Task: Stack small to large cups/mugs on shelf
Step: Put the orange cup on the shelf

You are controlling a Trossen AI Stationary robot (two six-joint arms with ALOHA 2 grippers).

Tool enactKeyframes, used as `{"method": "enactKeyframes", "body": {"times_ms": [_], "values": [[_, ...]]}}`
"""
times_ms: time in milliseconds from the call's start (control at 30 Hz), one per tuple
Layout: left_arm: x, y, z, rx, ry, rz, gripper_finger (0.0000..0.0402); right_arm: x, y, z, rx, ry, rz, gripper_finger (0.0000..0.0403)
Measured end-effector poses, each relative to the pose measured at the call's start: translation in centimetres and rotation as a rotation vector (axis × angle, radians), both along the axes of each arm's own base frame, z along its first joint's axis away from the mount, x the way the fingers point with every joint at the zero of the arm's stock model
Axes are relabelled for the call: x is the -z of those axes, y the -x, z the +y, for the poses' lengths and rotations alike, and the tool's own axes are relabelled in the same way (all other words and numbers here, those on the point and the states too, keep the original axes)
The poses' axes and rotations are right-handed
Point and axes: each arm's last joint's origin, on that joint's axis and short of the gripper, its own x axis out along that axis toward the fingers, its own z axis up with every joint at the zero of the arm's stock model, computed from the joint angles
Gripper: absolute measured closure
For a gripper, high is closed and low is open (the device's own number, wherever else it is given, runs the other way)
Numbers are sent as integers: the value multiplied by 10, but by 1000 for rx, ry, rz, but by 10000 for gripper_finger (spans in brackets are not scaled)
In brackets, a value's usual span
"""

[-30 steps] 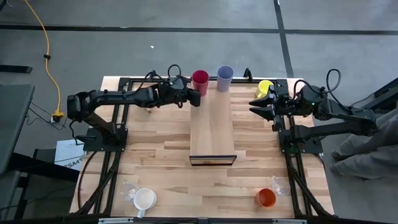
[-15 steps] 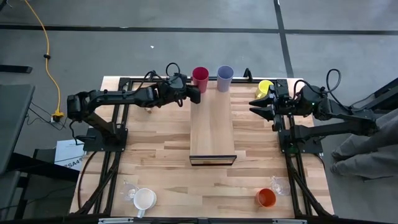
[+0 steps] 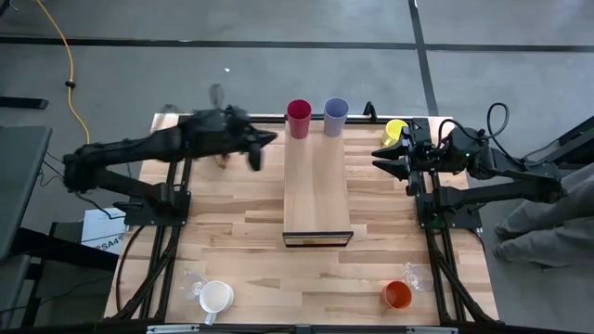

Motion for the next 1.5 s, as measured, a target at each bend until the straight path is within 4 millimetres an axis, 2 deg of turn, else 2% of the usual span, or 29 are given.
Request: {"method": "enactKeyframes", "body": {"times_ms": [133,233,433,567,667,800,933,1067,1233,1500], "values": [[-30,34,-37,130,-88,-117,401,0,0,0,-1,35,2,279],[-44,56,-59,192,-150,-180,401,0,0,0,-1,48,3,279],[-54,81,-80,143,-278,-195,401,0,0,0,-1,49,3,279],[-52,87,-81,141,-305,-154,399,0,0,0,-1,42,3,279],[-44,87,-77,132,-295,-80,382,0,0,0,-1,42,3,279],[-21,81,-70,162,-254,-41,337,0,0,0,-1,41,4,279],[4,76,-59,180,-205,-89,291,0,0,0,-2,41,4,279],[18,80,-50,176,-137,-150,265,1,0,0,-2,41,9,279],[16,93,-49,172,-99,-195,257,6,0,0,-4,36,61,279],[14,101,-50,180,-222,-164,257,13,1,0,-4,6,133,279]]}}
